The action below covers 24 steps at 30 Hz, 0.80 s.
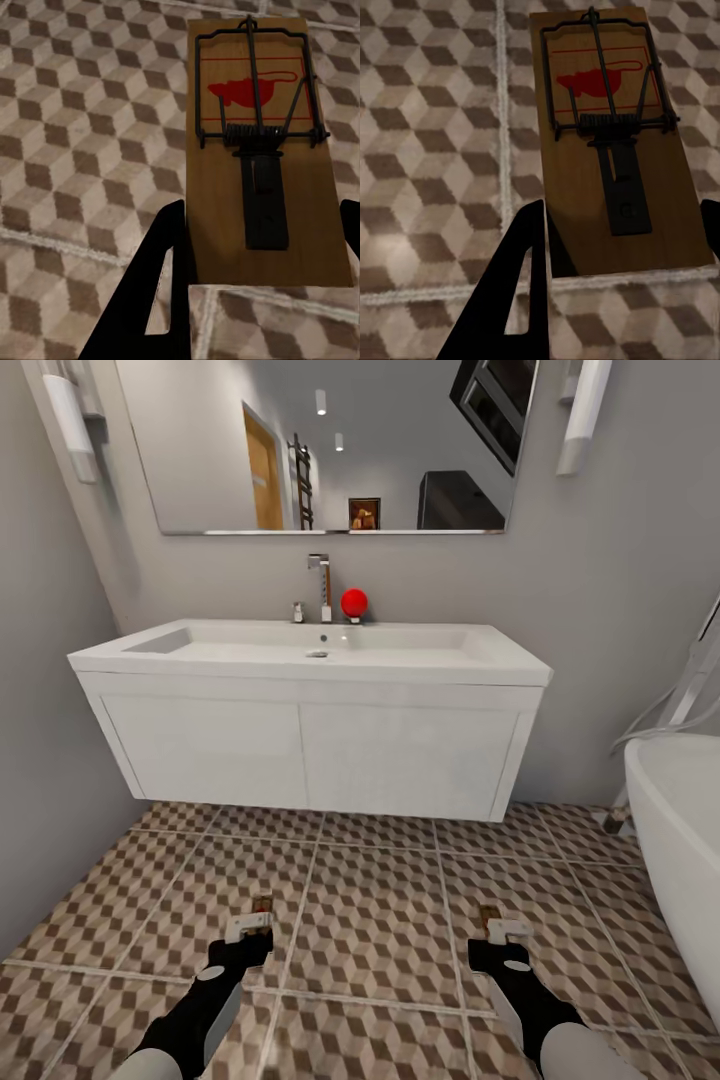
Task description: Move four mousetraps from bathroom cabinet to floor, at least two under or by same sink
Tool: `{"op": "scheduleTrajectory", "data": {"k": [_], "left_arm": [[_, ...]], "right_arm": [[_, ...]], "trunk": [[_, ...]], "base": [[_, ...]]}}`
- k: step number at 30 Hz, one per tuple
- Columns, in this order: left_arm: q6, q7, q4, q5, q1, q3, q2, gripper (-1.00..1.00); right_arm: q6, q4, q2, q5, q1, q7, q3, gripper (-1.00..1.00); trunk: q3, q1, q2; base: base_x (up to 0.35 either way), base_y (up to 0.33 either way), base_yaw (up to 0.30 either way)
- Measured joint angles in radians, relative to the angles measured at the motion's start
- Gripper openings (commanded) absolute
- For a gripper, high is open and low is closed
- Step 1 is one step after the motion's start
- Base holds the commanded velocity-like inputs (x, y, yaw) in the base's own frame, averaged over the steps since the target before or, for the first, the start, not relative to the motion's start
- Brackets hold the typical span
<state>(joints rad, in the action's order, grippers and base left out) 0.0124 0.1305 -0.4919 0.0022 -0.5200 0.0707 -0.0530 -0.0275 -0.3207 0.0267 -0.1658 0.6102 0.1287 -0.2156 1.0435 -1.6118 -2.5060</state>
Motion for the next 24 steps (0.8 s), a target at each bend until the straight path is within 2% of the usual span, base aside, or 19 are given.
{"op": "scheduleTrajectory", "data": {"k": [11, 17, 24], "left_arm": [[0.001, 0.007, 0.004, 0.003, 0.0, 0.002, 0.0, -1.0], [0.002, 0.007, 0.007, 0.001, 0.0, -0.004, -0.001, -1.0], [0.005, 0.007, 0.008, -0.001, 0.0, -0.007, -0.001, -1.0]], "right_arm": [[0.0, 0.001, 0.001, -0.005, 0.0, -0.004, 0.001, -1.0], [-0.009, 0.001, 0.0, -0.002, 0.0, -0.002, -0.001, -1.0], [-0.016, -0.005, 0.001, -0.013, 0.0, 0.057, -0.003, -1.0]], "trunk": [[0.0, 0.0, 0.0], [0.0, 0.0, 0.0], [-0.002, -0.001, 0.0]], "base": [[0.315, 0.003, 0.0], [0.065, 0.0, -0.073], [0.002, 0.0, -0.098]]}}
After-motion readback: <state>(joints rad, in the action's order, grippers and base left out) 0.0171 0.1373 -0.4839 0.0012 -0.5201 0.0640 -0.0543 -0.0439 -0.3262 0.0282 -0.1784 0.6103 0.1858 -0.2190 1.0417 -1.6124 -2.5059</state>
